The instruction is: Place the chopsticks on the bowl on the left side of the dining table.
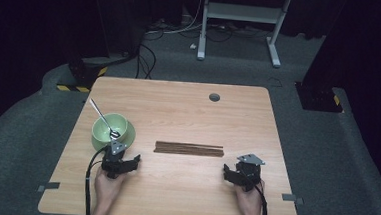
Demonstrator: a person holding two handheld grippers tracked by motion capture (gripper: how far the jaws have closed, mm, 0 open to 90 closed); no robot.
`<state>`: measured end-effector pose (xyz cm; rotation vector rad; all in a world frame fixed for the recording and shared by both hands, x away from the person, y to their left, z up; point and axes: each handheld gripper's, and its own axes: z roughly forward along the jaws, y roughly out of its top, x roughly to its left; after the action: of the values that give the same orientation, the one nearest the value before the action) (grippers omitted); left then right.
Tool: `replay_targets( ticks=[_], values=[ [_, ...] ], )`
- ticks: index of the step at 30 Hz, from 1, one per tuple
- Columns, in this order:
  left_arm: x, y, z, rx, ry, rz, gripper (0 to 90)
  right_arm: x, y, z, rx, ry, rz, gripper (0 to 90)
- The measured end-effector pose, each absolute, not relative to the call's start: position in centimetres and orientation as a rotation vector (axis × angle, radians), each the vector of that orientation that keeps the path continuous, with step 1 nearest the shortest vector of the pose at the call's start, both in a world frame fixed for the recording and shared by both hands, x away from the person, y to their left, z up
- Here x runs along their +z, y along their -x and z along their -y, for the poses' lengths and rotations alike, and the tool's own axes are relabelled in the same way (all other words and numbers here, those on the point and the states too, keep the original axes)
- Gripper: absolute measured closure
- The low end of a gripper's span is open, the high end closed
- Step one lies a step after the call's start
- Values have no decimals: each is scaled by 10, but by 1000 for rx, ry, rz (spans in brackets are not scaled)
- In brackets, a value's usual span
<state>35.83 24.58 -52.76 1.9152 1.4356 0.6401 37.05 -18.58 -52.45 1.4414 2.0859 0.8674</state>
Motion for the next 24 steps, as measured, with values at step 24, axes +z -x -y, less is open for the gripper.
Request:
replay_targets(
  ticks=[24],
  values=[
    [-526,-360,-248,593,-1901,-1417,257,-524,-370,185,872,-1439,-2087,219]
  ],
)
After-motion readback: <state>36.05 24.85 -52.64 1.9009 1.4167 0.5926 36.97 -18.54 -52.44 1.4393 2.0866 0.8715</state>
